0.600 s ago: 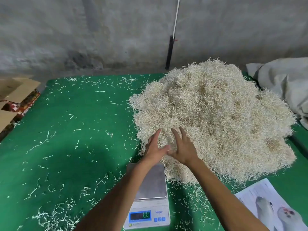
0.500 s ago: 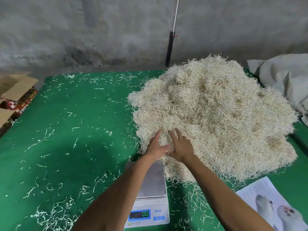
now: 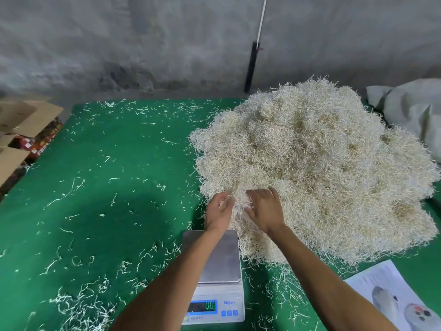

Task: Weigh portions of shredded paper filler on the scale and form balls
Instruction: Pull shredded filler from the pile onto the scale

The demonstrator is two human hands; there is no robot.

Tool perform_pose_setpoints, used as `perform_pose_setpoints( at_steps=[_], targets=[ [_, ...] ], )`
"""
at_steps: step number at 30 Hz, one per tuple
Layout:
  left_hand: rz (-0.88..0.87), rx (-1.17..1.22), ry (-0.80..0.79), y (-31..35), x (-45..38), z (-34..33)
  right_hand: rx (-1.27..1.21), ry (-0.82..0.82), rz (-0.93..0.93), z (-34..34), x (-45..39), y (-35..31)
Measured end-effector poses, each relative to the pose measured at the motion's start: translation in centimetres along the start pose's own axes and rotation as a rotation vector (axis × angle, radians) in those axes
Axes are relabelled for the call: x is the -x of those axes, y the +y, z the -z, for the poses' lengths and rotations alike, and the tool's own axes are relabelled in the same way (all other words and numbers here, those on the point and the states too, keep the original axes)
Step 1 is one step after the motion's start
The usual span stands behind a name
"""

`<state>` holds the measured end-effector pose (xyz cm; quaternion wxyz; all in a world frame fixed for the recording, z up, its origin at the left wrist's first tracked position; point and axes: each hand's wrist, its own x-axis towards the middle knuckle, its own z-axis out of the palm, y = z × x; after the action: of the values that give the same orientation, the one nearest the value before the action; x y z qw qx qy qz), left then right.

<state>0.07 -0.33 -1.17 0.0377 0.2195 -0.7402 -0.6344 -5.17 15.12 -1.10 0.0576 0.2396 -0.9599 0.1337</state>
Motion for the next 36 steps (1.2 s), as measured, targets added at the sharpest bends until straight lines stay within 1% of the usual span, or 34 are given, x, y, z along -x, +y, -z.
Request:
perform_pose_setpoints(
  at_steps=[3, 5, 6, 8, 10, 11, 13, 14, 15, 16, 17, 19, 21, 22, 24, 25, 27, 30, 31, 34, 36],
  targets=[
    [0.056, 0.226, 0.024, 1.9, 0.6, 1.6, -0.216, 0.104, -0.041, 3.1, -1.4, -1.2],
    [0.169, 0.454, -0.012, 2.6, 0.6, 2.6, -0.374, 0.145, -0.076, 4.9, -2.2, -2.5],
    [0.231, 0.556, -0.055, 3.2, 0.8, 3.0, -0.482, 0.159, -0.097, 5.6, -2.6, -3.4],
    [0.306, 0.718, -0.147, 5.0, 1.2, 3.9, -0.731, 0.126, -0.193, 6.6, -3.0, -5.4],
    [0.384, 0.896, -0.264, 6.1, 1.7, 4.9, -0.913, 0.016, -0.25, 7.2, -2.9, -7.2],
    [0.416, 0.937, -0.309, 6.6, 2.1, 5.7, -0.963, -0.044, -0.245, 7.2, -2.6, -7.9],
    [0.453, 0.839, -0.315, 7.7, 2.8, 7.2, -1.022, -0.108, -0.209, 6.7, -1.9, -9.0],
    [0.494, 0.871, -0.186, 7.0, 2.1, 7.4, -1.057, -0.104, -0.216, 6.6, -1.5, -9.4],
    [0.461, 0.792, -0.051, 6.0, 1.3, 7.9, -1.096, -0.088, -0.254, 6.5, -1.2, -9.6],
    [0.433, 0.757, 0.047, 5.4, 0.8, 8.3, -1.148, -0.074, -0.304, 6.5, -1.1, -9.7],
    [0.367, 0.73, 0.108, 5.1, 0.9, 8.8, -1.199, -0.085, -0.34, 6.4, -0.9, -9.9],
    [0.318, 0.679, 0.127, 5.0, 1.8, 9.6, -1.24, -0.138, -0.331, 6.1, -0.6, -10.2],
    [0.271, 0.576, 0.057, 5.3, 2.2, 9.8, -1.208, -0.131, -0.283, 5.3, -0.4, -10.9],
    [0.254, 0.543, 0.021, 5.4, 2.4, 10.0, -1.191, -0.089, -0.277, 4.8, -0.3, -11.3],
    [0.252, 0.512, -0.097, 5.2, 2.6, 10.2, -1.161, 0.002, -0.349, 3.7, -0.6, -11.8],
    [0.229, 0.496, -0.142, 4.8, 2.7, 10.5, -1.17, 0.022, -0.4, 3.4, -0.8, -11.8],
    [0.226, 0.497, -0.146, 3.9, 2.5, 10.9, -1.214, 0.064, -0.437, 3.3, -1.1, -11.8],
    [0.257, 0.558, -0.042, 3.4, 2.2, 12.0, -1.298, 0.139, -0.46, 3.5, -1.5, -11.2],
    [0.265, 0.602, -0.035, 3.4, 2.2, 12.4, -1.333, 0.156, -0.485, 3.5, -1.6, -10.9],
    [0.243, 0.595, -0.082, 3.1, 2.3, 13.6, -1.387, 0.166, -0.532, 3.1, -1.5, -10.1],
    [0.233, 0.576, -0.12, 2.5, 2.7, 14.0, -1.359, 0.121, -0.466, 2.8, -0.9, -9.7]
  ],
)
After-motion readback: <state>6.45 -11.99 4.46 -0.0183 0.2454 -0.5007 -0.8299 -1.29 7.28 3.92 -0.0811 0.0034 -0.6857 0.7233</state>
